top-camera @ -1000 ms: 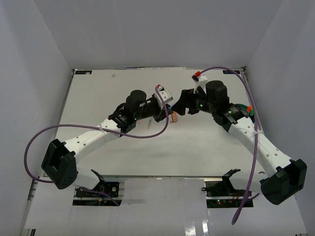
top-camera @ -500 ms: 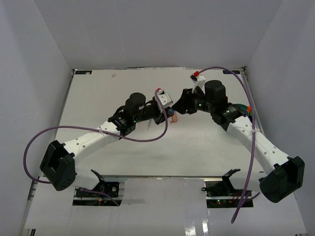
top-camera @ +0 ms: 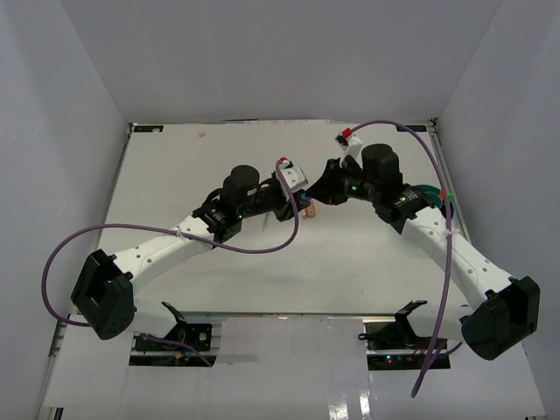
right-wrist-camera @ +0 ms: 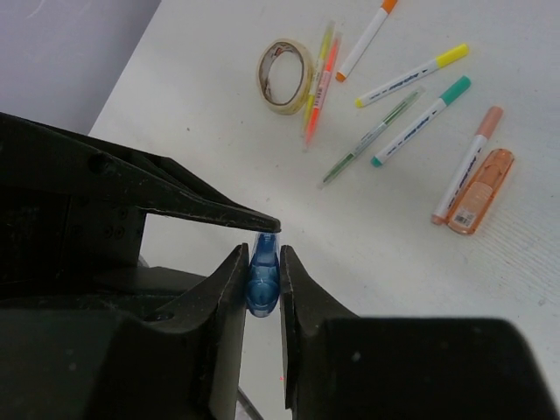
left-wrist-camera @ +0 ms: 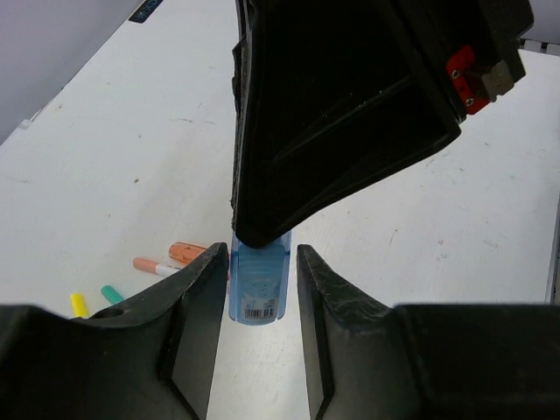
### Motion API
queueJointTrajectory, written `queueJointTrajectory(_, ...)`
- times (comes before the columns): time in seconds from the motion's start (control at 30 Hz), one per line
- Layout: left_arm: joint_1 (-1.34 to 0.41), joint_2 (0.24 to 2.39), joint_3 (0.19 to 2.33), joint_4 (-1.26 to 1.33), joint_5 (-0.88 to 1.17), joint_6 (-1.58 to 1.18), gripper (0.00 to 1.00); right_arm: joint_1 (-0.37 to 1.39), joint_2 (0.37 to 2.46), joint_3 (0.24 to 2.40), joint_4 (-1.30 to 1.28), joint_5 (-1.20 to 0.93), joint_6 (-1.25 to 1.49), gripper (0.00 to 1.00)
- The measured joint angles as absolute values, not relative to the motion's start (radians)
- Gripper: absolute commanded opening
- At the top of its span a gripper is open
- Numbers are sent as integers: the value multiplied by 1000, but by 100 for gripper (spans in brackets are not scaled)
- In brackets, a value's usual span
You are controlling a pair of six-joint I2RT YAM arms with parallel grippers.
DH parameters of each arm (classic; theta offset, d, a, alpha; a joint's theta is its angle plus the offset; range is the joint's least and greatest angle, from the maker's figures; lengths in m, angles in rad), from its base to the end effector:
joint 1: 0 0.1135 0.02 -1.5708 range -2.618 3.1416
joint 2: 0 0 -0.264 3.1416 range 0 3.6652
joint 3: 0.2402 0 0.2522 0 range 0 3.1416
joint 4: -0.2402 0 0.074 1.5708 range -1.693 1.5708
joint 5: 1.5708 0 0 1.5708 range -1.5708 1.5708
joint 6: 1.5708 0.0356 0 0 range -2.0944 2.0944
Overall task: Sort the stationery into containers
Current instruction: Pick up the stationery from the center of the board, then place the stationery in the storage box.
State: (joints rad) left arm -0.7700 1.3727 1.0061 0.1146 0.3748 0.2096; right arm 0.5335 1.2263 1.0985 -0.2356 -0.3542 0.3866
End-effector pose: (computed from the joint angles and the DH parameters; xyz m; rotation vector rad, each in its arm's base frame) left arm 0.2221 -0.2335 0.3138 1.1089 1.5027 -0.7328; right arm 0.2364 0.1540 0.3521 -0.3961 1.9924 0.9406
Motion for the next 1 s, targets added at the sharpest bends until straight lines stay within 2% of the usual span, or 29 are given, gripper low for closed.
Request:
queueJointTrajectory(0.03, -771, 1373, 1006, 115, 371, 209, 53, 534, 1226, 1098, -237, -348, 383, 8)
queueJointTrajectory(0.07, -771, 1373, 1006, 115, 362, 207, 64, 534, 1226, 1098, -238, -336, 380, 8)
queueJointTrajectory(0.13, -772, 1373, 1006, 113, 344, 202, 77, 534, 1226, 1098, -245, -305, 370, 8)
queueJointTrajectory(0.17, -772, 1373, 1006, 113, 332, 198, 89, 534, 1225, 1098, -252, -280, 360, 8)
queueJointTrajectory(0.23, -773, 1373, 1006, 110, 301, 185, 97, 534, 1224, 1098, -276, -226, 344, 8)
queueJointTrajectory(0.43, -760, 1402, 1022, 51, 149, 140, 98, 496, 1223, 1111, -398, 63, 289, 8)
queueJointTrajectory(0.6, -696, 1464, 1048, -56, 12, 46, 98, 361, 1223, 1144, -479, 274, 278, 8)
queueJointTrajectory(0.77, -609, 1489, 1050, -136, -96, -56, 98, 184, 1224, 1150, -511, 369, 279, 8)
queueJointTrajectory(1.0, -604, 1498, 1050, -169, -157, -110, 98, 35, 1262, 1163, -522, 418, 287, 8)
